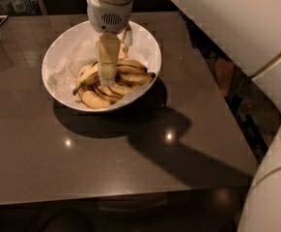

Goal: Pick banana from white bowl

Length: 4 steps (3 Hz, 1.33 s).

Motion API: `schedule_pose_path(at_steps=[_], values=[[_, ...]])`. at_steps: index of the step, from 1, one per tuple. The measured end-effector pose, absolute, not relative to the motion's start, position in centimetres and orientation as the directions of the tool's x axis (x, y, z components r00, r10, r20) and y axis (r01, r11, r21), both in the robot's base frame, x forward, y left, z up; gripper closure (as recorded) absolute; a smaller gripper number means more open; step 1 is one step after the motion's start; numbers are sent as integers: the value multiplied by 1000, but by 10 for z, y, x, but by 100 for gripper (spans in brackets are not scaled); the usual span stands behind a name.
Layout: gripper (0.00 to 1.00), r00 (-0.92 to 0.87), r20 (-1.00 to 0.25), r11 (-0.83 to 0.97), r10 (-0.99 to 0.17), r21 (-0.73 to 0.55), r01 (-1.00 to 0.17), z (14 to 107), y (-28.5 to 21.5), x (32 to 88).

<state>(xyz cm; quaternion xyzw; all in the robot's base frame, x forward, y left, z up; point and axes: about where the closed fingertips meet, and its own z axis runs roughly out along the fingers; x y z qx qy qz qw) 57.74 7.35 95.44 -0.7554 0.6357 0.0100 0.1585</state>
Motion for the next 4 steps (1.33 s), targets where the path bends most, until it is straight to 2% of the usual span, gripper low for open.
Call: schedule_pose_path(at_steps=[1,2,3,4], values=[[0,164,-227,-116,-960,-210,-971,945,72,574],[17,149,-231,-106,-961,-188,-976,933,72,570],[26,144,-228,-105,-963,-173,-979,924,72,570],[24,149,-227,-111,-962,-172,-979,922,74,571]])
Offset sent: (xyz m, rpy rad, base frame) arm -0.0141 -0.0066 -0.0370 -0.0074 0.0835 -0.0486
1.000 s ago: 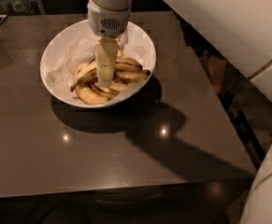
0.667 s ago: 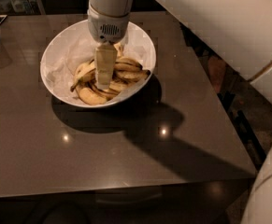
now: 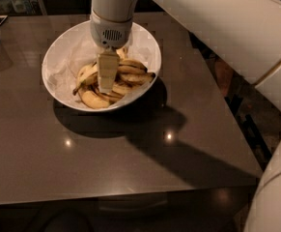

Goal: Pick banana from white bowl

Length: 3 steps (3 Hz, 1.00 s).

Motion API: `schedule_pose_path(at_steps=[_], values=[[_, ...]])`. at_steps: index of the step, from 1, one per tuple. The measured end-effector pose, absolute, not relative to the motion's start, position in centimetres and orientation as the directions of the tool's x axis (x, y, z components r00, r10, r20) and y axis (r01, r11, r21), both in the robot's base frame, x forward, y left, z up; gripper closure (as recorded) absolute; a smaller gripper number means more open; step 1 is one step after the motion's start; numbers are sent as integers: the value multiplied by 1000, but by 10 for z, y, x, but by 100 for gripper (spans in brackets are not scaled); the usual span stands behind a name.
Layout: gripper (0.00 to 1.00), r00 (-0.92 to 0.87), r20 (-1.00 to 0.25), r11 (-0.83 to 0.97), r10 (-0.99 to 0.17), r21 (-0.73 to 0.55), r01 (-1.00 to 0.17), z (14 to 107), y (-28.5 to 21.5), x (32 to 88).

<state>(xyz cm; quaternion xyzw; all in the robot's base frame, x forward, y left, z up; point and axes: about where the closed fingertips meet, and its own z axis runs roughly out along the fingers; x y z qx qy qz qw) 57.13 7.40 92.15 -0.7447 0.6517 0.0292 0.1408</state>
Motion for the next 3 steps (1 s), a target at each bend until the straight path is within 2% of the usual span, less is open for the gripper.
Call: schedule_pose_path(at_steps=[2,3], values=[[22,194,-205,-157,-959,-186,-970,917,87,592],[0,194,-205,-157,-959,-186,-970,917,87,592]])
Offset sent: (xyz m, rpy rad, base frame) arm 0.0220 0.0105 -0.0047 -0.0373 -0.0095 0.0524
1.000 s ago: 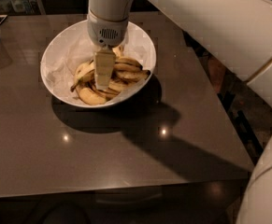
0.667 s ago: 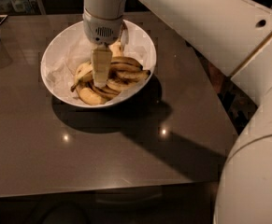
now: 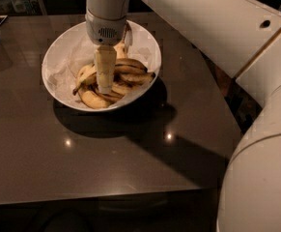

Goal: Pick banana from white bowl

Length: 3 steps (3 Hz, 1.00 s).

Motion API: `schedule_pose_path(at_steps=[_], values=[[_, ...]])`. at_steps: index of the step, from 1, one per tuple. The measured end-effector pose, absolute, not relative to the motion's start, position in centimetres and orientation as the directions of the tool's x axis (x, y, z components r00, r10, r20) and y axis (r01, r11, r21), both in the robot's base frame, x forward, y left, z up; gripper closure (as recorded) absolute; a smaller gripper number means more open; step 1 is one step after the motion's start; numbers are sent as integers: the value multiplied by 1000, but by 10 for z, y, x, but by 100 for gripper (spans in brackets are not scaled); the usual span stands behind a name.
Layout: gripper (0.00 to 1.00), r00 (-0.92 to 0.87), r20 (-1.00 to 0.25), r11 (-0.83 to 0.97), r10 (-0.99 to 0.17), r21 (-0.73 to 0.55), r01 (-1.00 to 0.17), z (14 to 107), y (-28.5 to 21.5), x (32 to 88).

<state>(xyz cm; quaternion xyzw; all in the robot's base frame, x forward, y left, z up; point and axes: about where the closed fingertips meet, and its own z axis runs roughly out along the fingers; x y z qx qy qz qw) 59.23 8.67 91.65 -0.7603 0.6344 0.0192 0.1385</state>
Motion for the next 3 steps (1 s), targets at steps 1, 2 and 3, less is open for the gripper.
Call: schedule_pose_path(at_steps=[1,2,3], values=[[0,198,-208,-158,-958,-196,-968,916,89,593],[0,195,-229,-153,-954,-190,-970,914,87,589],[9,188,-244,-147,-951,-178,-973,912,83,585]])
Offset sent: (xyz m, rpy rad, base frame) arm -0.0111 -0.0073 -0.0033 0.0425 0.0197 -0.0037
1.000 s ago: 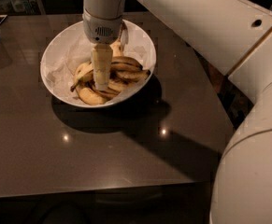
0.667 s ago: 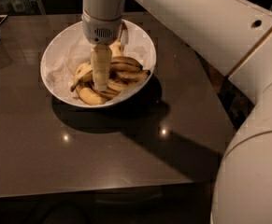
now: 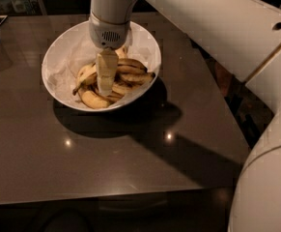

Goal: Pick banana from white bowl

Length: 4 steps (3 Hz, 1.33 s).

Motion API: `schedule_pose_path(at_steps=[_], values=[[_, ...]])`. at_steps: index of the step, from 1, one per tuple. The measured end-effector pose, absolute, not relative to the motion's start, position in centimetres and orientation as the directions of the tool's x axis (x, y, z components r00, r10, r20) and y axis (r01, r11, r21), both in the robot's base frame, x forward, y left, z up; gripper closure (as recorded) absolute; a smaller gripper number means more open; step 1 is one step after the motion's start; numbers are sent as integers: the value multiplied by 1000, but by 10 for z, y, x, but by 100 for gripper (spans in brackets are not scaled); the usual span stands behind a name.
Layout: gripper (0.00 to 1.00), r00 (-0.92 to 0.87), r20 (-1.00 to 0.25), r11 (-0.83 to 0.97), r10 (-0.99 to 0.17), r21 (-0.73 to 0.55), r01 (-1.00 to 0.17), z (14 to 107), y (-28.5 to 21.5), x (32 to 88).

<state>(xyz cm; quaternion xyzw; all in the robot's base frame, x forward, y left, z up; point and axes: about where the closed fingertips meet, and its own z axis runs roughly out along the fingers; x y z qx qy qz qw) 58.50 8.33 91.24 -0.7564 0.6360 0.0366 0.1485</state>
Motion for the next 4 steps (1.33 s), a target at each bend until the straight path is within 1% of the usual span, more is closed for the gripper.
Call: schedule_pose_path(at_steps=[3,4], values=[[18,169,-225,-141,-960,-134,-981,895,73,593],[38,168,-225,-141,-960,-133,-981,895,73,593]])
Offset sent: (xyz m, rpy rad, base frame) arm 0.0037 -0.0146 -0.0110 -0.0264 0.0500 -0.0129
